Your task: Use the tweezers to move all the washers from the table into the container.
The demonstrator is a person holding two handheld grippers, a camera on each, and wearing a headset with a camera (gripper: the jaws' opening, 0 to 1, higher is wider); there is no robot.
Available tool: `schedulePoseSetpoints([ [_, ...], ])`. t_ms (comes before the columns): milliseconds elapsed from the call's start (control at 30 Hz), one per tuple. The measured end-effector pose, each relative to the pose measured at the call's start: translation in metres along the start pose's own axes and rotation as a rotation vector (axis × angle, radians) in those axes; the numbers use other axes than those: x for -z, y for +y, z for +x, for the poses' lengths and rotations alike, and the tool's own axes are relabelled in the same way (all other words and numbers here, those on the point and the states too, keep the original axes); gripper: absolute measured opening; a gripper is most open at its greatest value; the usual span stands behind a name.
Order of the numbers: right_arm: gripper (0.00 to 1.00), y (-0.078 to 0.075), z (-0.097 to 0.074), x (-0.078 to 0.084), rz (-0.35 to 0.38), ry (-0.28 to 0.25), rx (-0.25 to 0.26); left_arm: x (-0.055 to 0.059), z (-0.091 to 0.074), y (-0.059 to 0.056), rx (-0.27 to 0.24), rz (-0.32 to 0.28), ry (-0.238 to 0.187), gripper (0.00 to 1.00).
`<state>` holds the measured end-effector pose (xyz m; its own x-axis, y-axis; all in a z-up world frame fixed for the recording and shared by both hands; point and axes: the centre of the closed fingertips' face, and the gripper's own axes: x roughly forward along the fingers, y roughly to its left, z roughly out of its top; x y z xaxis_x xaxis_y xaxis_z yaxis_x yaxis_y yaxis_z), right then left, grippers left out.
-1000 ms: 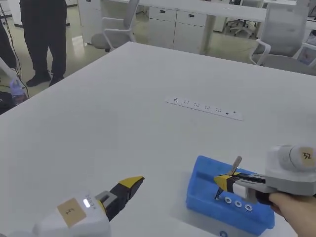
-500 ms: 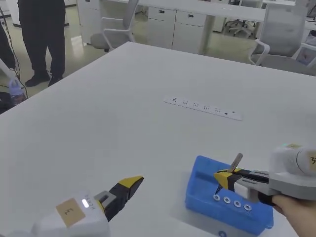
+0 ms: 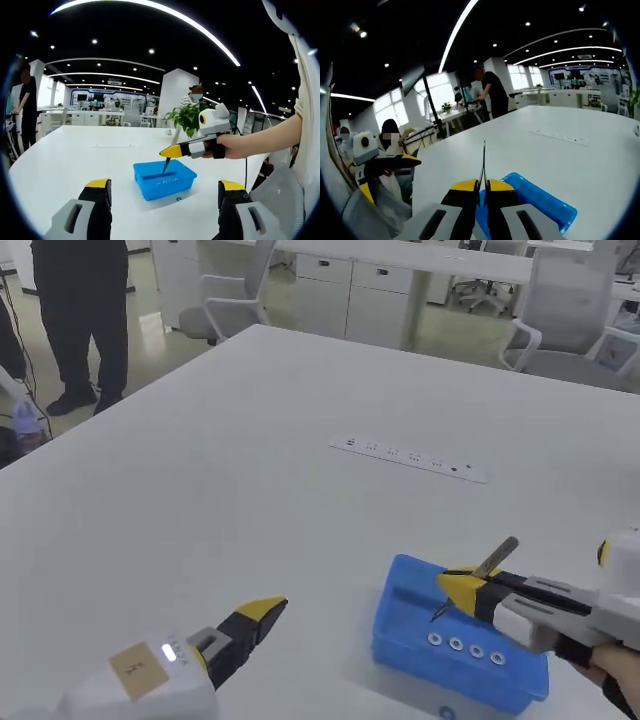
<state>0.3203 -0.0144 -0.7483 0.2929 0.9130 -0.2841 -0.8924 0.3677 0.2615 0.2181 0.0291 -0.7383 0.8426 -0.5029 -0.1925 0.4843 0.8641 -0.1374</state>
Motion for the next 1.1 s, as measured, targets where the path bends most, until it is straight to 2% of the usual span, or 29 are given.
schedulePoseSetpoints([
  [133,0.03,0.015,-0.007,0.003,-0.001,-0.007,-0.032,0.0,0.0,-0.001,0.003,0.0,0.002,0.9],
  [267,0.03,0.024,-0.012,0.019,0.002,0.015,-0.046,0.0,0.0,-0.001,0.004,-0.001,0.003,0.9],
  [367,0.03,0.021,-0.015,0.038,-0.026,0.067,-0.02,0.001,0.0,-0.001,0.003,-0.001,0.004,0.9],
  [467,0.04,0.01,-0.017,0.058,-0.045,0.138,0.013,0.001,0.0,0.0,0.001,0.0,0.004,0.9],
  [667,0.04,0.003,-0.015,0.079,-0.109,0.215,0.024,0.001,0.0,-0.001,0.001,0.002,0.006,0.9],
  [933,0.04,0.003,-0.011,0.091,-0.129,0.235,0.003,0.0,0.0,0.001,-0.004,-0.001,0.003,0.9],
  [1033,0.03,0.002,-0.012,0.097,-0.198,0.273,-0.002,0.0,0.0,0.001,-0.004,-0.001,0.002,0.9],
  [1100,0.03,0.002,-0.012,0.096,-0.191,0.262,-0.002,0.0,0.0,0.0,-0.002,-0.001,0.004,0.9],
])
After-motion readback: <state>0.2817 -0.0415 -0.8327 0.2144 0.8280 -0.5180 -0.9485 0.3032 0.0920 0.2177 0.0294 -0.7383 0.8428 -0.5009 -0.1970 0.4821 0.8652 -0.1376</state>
